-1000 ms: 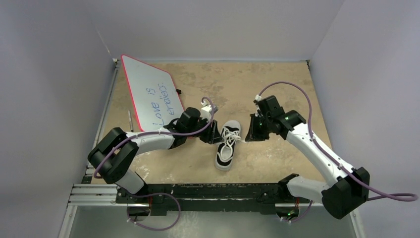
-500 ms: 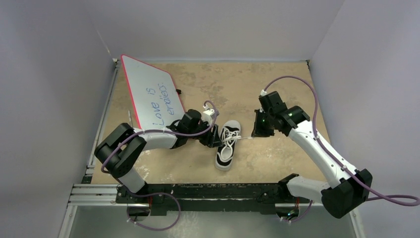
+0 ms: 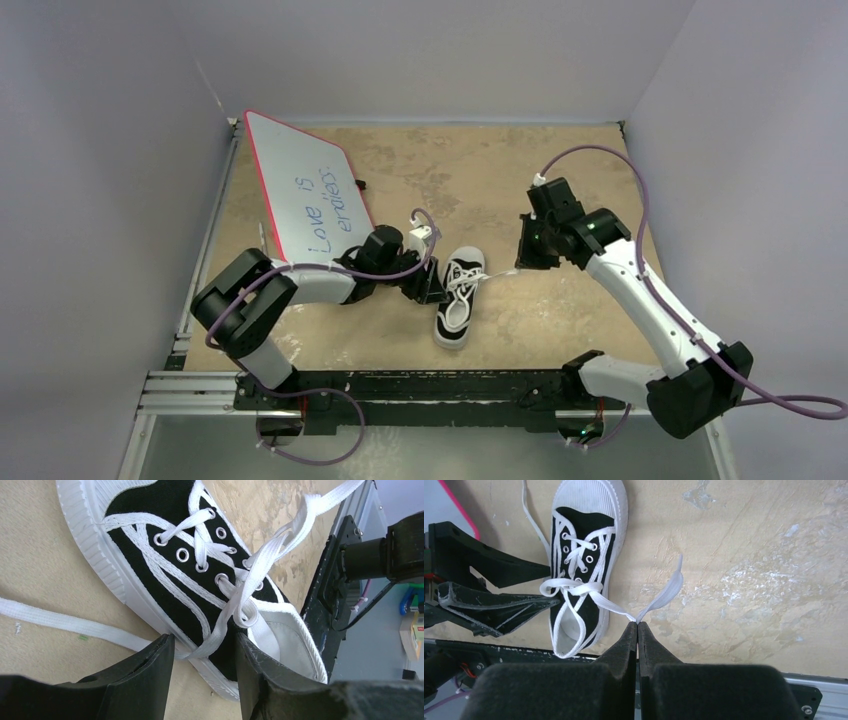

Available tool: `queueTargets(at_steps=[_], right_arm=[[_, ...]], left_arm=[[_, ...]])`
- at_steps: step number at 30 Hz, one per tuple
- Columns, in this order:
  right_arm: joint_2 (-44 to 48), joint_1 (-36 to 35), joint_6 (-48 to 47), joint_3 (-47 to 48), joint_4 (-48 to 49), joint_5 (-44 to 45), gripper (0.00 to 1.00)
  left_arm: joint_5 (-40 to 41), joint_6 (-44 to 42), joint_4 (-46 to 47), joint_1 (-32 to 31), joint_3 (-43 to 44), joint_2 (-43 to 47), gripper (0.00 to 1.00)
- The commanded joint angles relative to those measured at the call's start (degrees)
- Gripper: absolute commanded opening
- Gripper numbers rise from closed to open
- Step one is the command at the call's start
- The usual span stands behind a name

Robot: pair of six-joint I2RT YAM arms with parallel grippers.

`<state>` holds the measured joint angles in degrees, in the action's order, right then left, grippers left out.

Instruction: Tie the shoes

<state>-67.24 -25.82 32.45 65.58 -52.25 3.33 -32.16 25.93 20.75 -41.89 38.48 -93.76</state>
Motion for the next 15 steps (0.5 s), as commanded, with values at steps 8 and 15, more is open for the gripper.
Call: queueTargets(at_steps=[8,15], right_arm=[[-1.35,1.79,1.41,2.11,-2.77,5.29,0.00],[-1.22,7.63,2.55,-0.52,-6.84,8.20,0.00]], left_arm=[[-0.38,-0.71,-2.97,-0.04,1.70,1.97,0.12],[4.37,-3.13,-16.41,-0.04,5.42,8.44,0.00]])
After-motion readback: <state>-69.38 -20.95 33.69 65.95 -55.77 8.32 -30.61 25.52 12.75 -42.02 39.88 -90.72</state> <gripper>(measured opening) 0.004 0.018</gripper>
